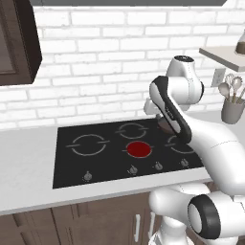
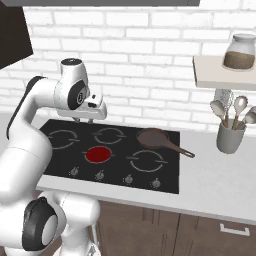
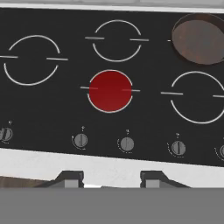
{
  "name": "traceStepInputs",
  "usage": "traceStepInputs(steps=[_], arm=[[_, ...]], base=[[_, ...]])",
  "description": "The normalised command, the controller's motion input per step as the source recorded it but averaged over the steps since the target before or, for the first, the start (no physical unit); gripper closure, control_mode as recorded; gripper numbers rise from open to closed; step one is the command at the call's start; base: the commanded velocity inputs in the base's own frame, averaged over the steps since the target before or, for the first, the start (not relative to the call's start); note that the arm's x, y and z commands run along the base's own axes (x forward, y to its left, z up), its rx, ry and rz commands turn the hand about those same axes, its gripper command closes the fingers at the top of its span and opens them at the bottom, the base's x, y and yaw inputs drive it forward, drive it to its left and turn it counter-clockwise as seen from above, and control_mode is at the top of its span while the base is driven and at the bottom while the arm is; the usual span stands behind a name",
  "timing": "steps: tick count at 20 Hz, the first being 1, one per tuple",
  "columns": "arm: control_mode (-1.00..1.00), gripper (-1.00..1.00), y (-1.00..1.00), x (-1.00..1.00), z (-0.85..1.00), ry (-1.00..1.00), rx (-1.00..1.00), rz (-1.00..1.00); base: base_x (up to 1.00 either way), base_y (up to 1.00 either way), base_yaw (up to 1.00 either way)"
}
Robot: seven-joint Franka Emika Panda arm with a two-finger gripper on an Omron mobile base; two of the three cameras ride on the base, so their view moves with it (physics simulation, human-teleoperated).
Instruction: Turn off the front center burner of the stove.
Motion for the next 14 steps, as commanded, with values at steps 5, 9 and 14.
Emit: traceStepInputs(steps=[5,9,14], arm=[[-1.00,-1.00,0.00,0.00,0.00,0.00,0.00,0.00],[-1.00,-1.00,0.00,0.00,0.00,0.00,0.00,0.00],[-1.00,-1.00,0.01,-0.06,-0.01,-0.01,0.00,0.00]], base=[[0.00,0.00,0.00],[0.00,0.00,0.00],[0.00,0.00,0.00]])
